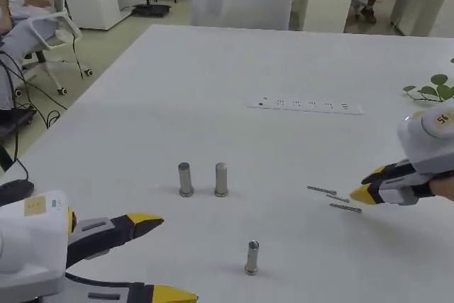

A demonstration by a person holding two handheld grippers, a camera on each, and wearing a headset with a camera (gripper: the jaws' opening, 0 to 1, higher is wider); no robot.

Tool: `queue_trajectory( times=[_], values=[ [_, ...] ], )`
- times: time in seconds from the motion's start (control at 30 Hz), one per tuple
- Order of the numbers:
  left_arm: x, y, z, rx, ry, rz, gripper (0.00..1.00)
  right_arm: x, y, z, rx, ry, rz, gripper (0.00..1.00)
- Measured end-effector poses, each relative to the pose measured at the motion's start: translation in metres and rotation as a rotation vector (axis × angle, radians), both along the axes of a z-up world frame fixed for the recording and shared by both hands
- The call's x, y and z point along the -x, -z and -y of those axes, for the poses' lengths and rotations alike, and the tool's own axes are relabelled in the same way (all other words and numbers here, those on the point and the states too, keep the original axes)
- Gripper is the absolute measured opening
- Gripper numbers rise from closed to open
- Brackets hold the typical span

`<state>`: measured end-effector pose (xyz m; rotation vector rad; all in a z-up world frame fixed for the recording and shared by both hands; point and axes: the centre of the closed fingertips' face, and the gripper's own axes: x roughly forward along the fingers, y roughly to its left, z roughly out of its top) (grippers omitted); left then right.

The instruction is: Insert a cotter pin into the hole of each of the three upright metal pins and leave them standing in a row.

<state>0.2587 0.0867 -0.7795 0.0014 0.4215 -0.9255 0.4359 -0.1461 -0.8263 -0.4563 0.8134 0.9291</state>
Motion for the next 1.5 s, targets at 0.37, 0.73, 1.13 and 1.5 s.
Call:
queue_trajectory(
  times=[0.37,0.73,1.13,1.5],
  values=[
    [-0.001,-0.002,-0.002,-0.001,-0.013,0.008,0.75,-0.002,0.016,-0.007,0.071,-0.084,-0.044,0.16],
    [0.0,-0.003,-0.004,0.008,-0.024,0.006,0.75,-0.005,0.027,-0.01,0.14,-0.157,-0.062,0.13],
    [-0.002,-0.002,-0.007,0.006,-0.036,0.012,0.74,-0.005,0.037,-0.012,0.211,-0.247,-0.1,0.11],
    [-0.002,-0.002,-0.006,0.011,-0.041,0.008,0.74,-0.002,0.038,-0.013,0.308,-0.362,-0.067,0.09]
  ],
)
